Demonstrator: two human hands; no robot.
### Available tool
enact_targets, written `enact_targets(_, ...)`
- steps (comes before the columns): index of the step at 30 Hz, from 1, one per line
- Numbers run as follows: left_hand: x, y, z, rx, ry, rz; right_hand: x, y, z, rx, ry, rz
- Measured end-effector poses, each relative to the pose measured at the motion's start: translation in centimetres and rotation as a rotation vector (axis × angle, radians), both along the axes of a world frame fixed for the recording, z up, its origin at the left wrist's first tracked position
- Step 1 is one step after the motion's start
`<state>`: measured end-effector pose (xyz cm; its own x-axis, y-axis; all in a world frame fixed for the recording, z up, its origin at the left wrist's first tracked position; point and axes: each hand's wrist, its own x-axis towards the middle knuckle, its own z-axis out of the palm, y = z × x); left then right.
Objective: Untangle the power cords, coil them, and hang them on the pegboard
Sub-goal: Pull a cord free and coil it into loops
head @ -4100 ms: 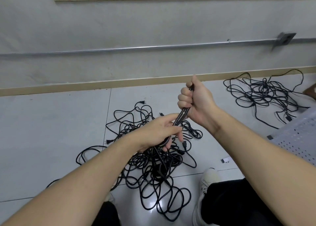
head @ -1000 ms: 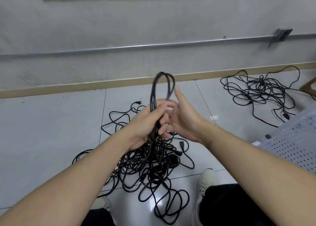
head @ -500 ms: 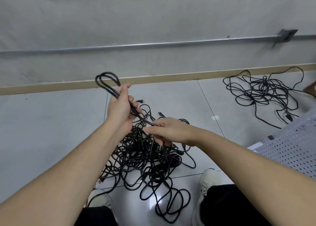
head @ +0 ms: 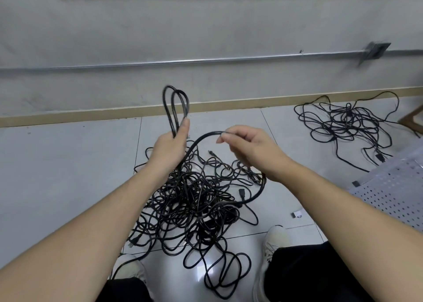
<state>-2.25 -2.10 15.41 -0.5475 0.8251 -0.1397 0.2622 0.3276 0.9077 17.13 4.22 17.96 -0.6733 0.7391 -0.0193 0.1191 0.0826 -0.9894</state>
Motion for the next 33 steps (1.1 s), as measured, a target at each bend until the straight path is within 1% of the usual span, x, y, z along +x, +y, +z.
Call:
enact_targets(1, 0.6, -0.1, 0.3, -0.045, -0.037, -0.076, 0.0, 0.3, 0.0, 0.002, -0.013, -0.085)
enact_targets(2, 1.1, -0.3, 0.5, -0.075, -0.114, -0.172, -0.1, 0.5, 0.0, 0.013, -0.022, -0.165)
enact_targets(4, 1.7, -0.8, 0.6, -0.100, -0.311, -0.368, -0.2, 0.9, -0.1, 0.048, -0.022, -0.298)
enact_targets(5, 1.9, -1.0, 0.5, -0.114, -0.343, -0.440, -0.1, 1.1, -0.2, 0.082, -0.034, -0.349)
enact_targets(7, 1.9, -1.1, 0.2, -0.127, -0.283, -0.519, 0.1, 1.3, -0.3, 0.163, -0.134, -0.426)
enact_targets(9, 1.7, -1.1, 0.2, -0.123, -0.243, -0.521, 0.3, 1.6, -0.2, 0.180, -0.237, -0.440)
enact_targets(10, 1.3, -1.1, 0.1, -0.121, -0.237, -0.520, 0.4, 1.9, 0.0, 0.148, -0.252, -0.419)
enact_targets(12, 0.6, -1.2, 0.1, -0.139, -0.220, -0.517, 0.8, 2.5, 0.4, 0.043, -0.218, -0.338)
enact_targets(14, 0.0, -1.4, 0.1, -0.196, -0.148, -0.538, 1.3, 2.9, 0.5, -0.047, -0.134, -0.268)
enact_targets(16, -0.2, -1.7, 0.3, -0.245, -0.108, -0.592, 1.6, 3.0, 0.6, -0.136, -0.018, -0.241)
enact_targets(20, 1.4, -1.9, 1.2, -0.243, -0.106, -0.675, 1.2, 2.9, 0.7, -0.168, 0.104, -0.331)
enact_targets(23, 2.1, -1.8, 1.4, -0.228, 0.041, -0.687, 0.3, 2.3, 0.1, -0.348, 0.209, -0.333)
enact_targets(25, 2.3, -1.9, 1.3, -0.230, 0.065, -0.713, -0.2, 2.1, -0.1, -0.496, 0.299, -0.324)
enact_targets(27, 2.7, -2.1, 1.2, -0.229, 0.007, -0.735, -0.6, 1.8, 0.1, -0.572, 0.358, -0.326)
enact_targets(29, 3.1, -2.3, 1.1, -0.210, -0.131, -0.710, -1.0, 1.6, 0.4, -0.583, 0.376, -0.355)
enact_targets(31, 3.1, -2.2, 0.8, -0.161, -0.285, -0.665, -1.3, 1.5, 0.7, -0.591, 0.362, -0.403)
enact_targets(33, 2.6, -2.1, 0.6, -0.132, -0.358, -0.628, -1.2, 1.7, 0.9, -0.588, 0.322, -0.447)
